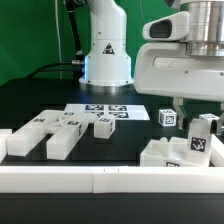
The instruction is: Assemble chair
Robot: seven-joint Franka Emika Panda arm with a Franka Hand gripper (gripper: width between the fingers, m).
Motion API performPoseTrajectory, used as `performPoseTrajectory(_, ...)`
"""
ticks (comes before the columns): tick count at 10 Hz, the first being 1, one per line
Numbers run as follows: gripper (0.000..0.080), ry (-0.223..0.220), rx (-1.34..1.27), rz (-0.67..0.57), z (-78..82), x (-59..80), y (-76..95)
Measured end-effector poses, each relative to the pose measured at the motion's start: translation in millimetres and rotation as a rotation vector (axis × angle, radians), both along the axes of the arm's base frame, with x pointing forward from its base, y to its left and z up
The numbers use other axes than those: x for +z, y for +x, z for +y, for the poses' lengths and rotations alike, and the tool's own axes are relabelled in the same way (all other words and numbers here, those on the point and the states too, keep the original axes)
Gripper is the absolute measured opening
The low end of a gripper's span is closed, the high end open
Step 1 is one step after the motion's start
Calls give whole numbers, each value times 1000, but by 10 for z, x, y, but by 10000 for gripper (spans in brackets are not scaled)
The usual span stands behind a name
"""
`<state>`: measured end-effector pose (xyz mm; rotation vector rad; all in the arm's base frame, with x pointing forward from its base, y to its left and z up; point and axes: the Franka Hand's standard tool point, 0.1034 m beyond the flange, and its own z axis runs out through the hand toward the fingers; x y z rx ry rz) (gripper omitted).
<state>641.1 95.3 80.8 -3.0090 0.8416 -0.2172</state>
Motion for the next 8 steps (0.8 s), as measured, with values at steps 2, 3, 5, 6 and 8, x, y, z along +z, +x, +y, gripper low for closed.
performPoseTrajectory(2, 291, 5, -103, -3, -68, 3, 1)
performPoseTrajectory(3, 299, 4, -99, -3, -73, 3, 1)
performPoseTrajectory(5, 507, 10, -95, -10, -79, 89, 14)
performPoseTrajectory(6, 507, 16, -93, -15, -83, 164, -12)
performPoseTrajectory(8, 642, 20, -66, -18, -191, 292, -69)
